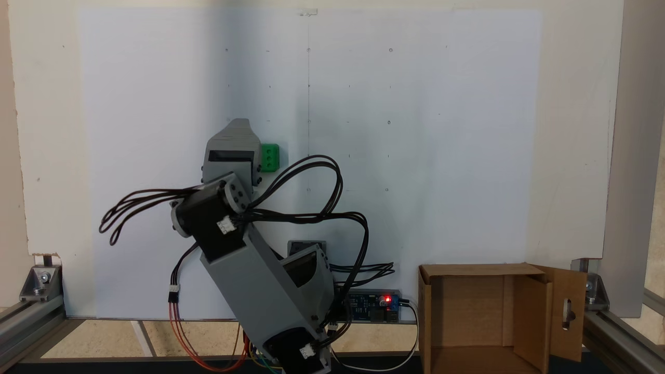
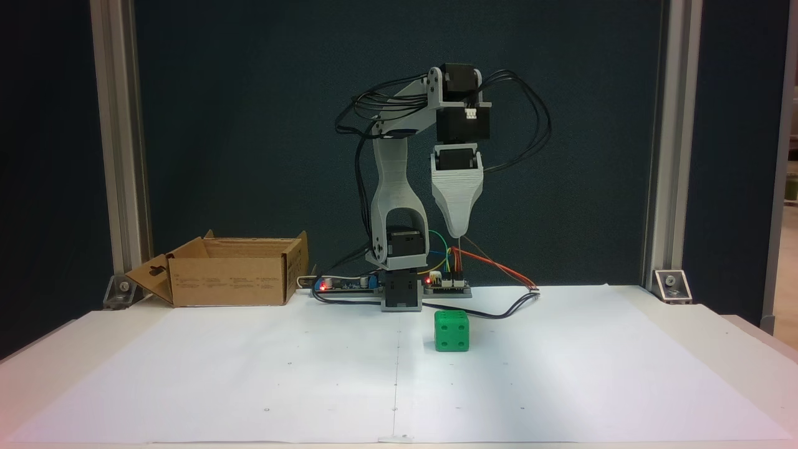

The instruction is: Grasp a green dice and put it in the bin.

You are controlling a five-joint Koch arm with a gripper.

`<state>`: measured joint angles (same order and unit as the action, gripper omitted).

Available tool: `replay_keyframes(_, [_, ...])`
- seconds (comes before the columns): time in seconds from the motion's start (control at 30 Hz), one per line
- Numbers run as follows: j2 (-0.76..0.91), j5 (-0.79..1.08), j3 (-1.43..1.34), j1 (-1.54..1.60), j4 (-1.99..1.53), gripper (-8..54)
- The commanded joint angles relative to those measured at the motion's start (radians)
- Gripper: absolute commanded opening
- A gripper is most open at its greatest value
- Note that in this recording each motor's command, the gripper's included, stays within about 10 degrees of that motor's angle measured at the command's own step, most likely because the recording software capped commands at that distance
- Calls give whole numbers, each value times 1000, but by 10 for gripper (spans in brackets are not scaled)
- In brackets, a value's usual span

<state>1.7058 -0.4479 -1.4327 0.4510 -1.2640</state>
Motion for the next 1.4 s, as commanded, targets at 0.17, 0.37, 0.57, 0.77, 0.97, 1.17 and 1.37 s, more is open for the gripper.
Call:
replay_keyframes(0.17, [-3, -101, 20, 12, -9, 434])
replay_keyframes(0.37, [46, -101, -112, 15, 81, 434])
replay_keyframes(0.57, [129, -101, -258, 18, 178, 433])
replay_keyframes(0.77, [187, -101, -376, 20, 288, 432])
replay_keyframes(0.97, [179, -101, -431, 3, 308, 433])
replay_keyframes(1.17, [161, -98, -466, 6, 331, 433])
replay_keyframes(1.37, [130, -100, -466, 8, 357, 433])
